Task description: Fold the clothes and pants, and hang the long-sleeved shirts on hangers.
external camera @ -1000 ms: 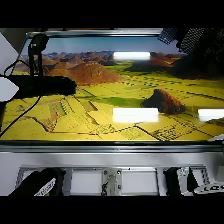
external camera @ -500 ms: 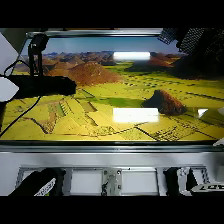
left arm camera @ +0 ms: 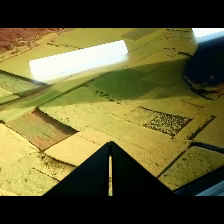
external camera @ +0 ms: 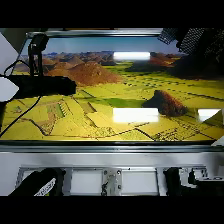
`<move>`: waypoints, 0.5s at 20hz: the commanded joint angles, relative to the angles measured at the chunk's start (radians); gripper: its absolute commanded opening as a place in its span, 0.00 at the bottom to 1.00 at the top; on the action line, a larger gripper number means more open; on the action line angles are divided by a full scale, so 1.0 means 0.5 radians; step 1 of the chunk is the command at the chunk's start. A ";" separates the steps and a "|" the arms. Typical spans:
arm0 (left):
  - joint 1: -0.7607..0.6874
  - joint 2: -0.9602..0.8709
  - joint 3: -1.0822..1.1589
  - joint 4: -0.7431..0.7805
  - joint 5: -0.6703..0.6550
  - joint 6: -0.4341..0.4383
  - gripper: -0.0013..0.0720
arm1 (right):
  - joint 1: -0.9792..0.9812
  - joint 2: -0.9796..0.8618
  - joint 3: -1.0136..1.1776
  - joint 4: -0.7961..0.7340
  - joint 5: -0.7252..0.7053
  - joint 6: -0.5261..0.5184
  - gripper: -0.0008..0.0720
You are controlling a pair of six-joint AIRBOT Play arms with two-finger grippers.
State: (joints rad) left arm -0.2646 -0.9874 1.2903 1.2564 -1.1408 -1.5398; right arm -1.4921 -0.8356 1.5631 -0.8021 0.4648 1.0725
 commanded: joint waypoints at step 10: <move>-0.004 -0.002 -0.002 -0.002 -0.037 -0.002 0.03 | -0.037 -0.175 0.002 -0.019 -0.031 0.072 0.03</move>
State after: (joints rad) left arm -0.2657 -0.9874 1.2900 1.2560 -1.1557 -1.5421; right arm -1.5101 -0.9047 1.5650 -0.8085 0.4438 1.1046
